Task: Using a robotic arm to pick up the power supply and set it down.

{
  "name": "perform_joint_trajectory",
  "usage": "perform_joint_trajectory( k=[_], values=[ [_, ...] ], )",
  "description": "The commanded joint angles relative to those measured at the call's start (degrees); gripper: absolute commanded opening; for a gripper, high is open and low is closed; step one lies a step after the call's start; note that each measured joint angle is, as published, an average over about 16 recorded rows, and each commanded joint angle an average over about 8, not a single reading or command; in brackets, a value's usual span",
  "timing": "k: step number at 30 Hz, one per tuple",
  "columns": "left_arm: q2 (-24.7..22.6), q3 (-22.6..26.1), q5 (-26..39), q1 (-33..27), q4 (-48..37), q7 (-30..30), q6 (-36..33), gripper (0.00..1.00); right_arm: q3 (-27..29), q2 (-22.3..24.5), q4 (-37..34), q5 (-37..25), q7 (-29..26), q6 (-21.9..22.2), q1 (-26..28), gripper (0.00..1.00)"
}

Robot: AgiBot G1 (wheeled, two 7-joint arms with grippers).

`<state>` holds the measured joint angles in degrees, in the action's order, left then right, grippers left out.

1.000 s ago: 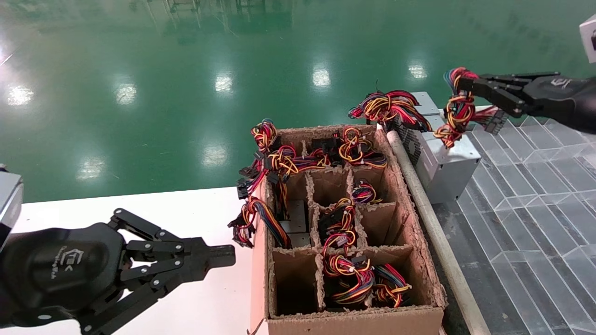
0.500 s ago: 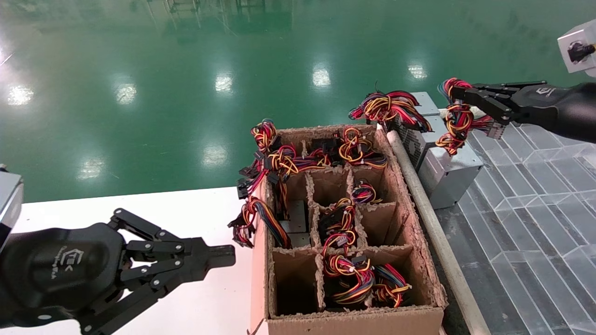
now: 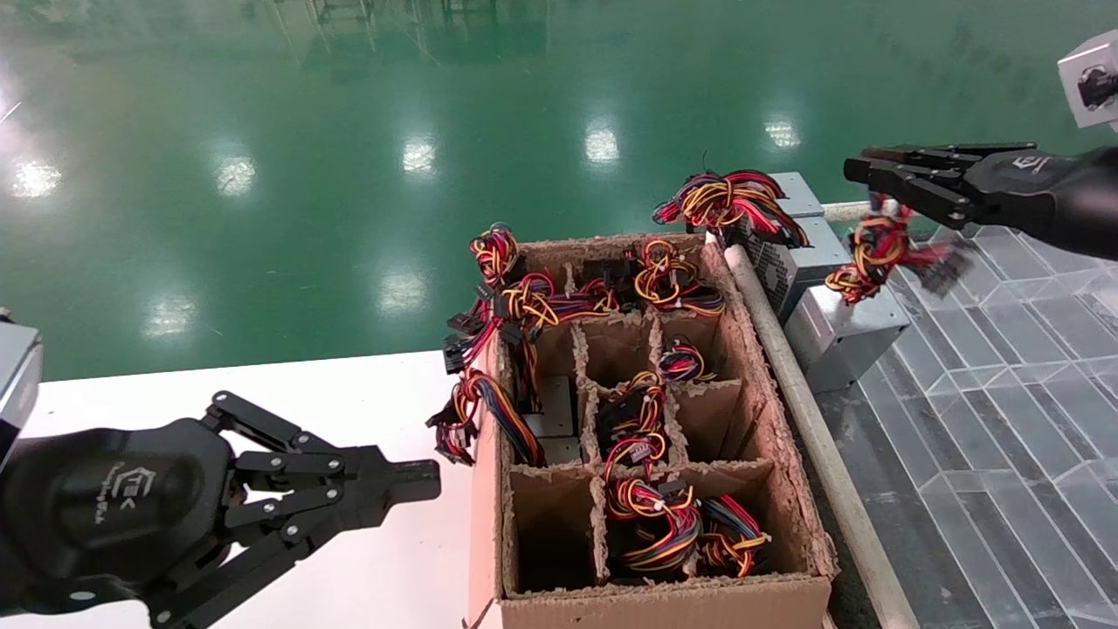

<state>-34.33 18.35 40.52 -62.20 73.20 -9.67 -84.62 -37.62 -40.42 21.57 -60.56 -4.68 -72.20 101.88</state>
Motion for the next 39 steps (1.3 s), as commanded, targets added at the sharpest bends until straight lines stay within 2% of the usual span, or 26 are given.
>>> perform_joint_trajectory(
  k=[1, 7, 17, 25, 26, 33, 34, 39],
  values=[
    [0.0, 0.0, 0.0, 0.0, 0.0, 0.0, 0.0, 0.0, -0.09, -0.02, -0.21, -0.14, 0.03, -0.29, 0.24, 1.0],
    [0.01, 0.01, -0.01, 0.0, 0.0, 0.01, 0.01, 0.0, 0.36, 0.23, 0.63, 0.16, 1.06, -0.07, 1.35, 1.0],
    [0.01, 0.03, -0.02, -0.01, 0.0, 0.01, 0.01, 0.0, 4.11, 0.99, 3.49, 5.7, 6.83, -2.5, -0.45, 1.0],
    [0.02, 0.04, -0.03, -0.01, 0.0, 0.02, 0.02, 0.0, 6.14, 1.51, 9.04, 7.22, 5.58, -3.73, -4.95, 1.0],
    [0.02, 0.04, -0.03, -0.01, 0.0, 0.02, 0.02, 0.05, 6.44, 1.59, 9.87, 7.44, 5.35, -3.92, -5.63, 1.0],
    [0.02, 0.05, -0.04, -0.01, 0.0, 0.03, 0.02, 0.93, 8.5, 2.1, 15.59, 8.97, 3.8, -5.22, -10.34, 1.0],
    [0.02, 0.06, -0.04, -0.01, 0.0, 0.03, 0.02, 1.0, 8.8, 2.18, 16.42, 9.19, 3.58, -5.41, -11.03, 1.0],
    [0.03, 0.06, -0.04, -0.01, 0.0, 0.03, 0.03, 1.0, 10.27, 2.55, 20.51, 10.28, 2.47, -6.34, -14.39, 1.0]
  ],
)
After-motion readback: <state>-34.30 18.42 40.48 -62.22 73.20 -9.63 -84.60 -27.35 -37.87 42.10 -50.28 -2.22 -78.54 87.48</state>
